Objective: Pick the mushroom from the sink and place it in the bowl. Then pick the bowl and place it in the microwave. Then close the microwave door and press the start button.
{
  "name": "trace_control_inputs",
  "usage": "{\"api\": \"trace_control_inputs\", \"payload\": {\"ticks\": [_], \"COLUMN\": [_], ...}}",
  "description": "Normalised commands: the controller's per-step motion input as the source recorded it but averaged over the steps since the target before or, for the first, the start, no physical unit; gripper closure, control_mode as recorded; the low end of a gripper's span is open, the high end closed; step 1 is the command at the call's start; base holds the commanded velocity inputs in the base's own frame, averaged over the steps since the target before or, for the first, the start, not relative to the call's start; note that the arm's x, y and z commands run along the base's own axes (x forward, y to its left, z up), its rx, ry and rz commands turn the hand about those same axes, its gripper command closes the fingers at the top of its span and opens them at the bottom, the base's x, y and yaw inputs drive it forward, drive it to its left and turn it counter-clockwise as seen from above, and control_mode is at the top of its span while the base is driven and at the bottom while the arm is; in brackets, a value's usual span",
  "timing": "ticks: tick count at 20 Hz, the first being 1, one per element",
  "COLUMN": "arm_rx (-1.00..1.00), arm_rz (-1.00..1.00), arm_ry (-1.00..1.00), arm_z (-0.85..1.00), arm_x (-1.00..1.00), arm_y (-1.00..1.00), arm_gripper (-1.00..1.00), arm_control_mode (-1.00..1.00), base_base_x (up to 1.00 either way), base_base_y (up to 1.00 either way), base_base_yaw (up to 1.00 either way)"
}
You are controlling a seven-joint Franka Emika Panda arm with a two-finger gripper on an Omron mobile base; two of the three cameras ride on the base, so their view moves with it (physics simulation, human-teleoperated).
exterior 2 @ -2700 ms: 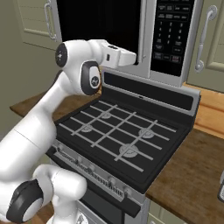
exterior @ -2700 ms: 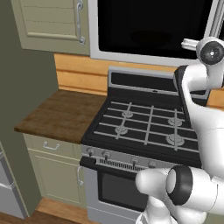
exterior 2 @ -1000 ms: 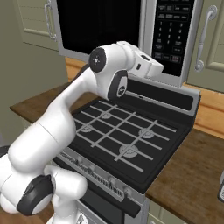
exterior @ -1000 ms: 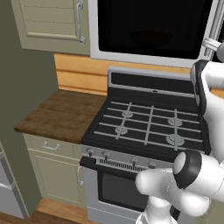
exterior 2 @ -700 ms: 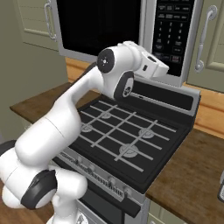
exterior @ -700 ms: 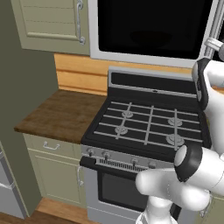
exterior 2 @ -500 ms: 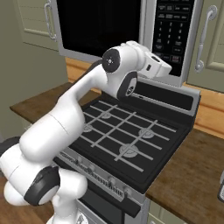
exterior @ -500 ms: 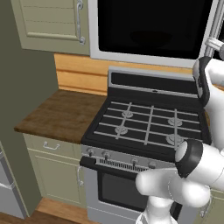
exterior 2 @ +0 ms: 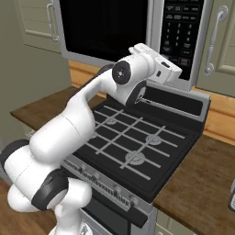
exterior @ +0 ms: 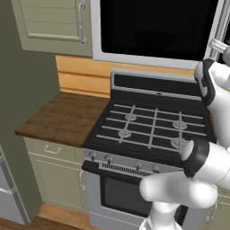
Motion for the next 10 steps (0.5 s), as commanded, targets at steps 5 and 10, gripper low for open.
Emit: {"api": "trace_control_inputs", "payload": {"ticks": [5, 10], "arm_rx": [0.05, 0.09], "arm_rz": [0.18, 0.30], "arm_ry": [-0.11, -0.07], "arm_z": [-0.51, -0.70], "arm_x": [1.00, 1.00], "arm_y": [-0.06, -0.20], "arm_gripper": [1.00, 1.00], "arm_control_mode": [-1.00, -1.00], "base_base_x": [0.00, 0.00], "base_base_y": [0.00, 0.00], "base_base_yaw": [0.00, 0.00]}}
